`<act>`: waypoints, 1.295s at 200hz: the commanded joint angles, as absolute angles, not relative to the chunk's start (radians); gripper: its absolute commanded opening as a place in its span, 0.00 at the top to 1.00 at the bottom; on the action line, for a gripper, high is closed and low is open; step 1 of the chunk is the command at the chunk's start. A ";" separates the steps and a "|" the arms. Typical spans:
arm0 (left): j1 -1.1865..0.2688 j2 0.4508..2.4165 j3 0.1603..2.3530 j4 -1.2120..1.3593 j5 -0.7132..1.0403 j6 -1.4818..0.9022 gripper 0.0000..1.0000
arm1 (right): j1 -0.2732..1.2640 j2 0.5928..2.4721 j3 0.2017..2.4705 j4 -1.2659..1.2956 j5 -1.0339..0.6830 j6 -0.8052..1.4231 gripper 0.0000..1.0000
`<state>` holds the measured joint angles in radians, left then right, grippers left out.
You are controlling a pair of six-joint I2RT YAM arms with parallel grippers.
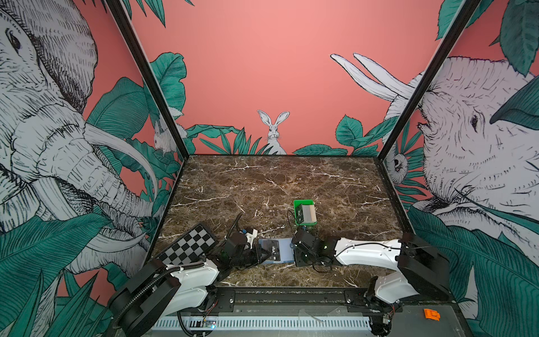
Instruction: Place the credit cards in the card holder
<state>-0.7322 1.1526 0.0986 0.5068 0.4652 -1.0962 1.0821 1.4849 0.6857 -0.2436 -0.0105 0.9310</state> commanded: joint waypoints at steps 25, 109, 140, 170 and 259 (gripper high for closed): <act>-0.727 1.199 0.115 0.548 0.472 -1.074 0.99 | 1.091 1.504 0.686 -0.247 0.005 0.933 0.87; -0.727 1.245 0.124 0.566 0.485 -1.065 0.99 | 1.095 1.514 0.689 -0.242 0.003 0.934 0.87; -0.727 1.264 0.123 0.574 0.495 -1.069 0.99 | 1.096 1.515 0.689 -0.241 0.005 0.937 0.87; -0.727 1.274 0.126 0.573 0.500 -1.071 0.98 | 1.097 1.517 0.687 -0.242 0.007 0.939 0.87; -0.729 1.295 0.125 0.605 0.506 -1.085 0.98 | 1.099 1.519 0.689 -0.241 0.008 0.940 0.87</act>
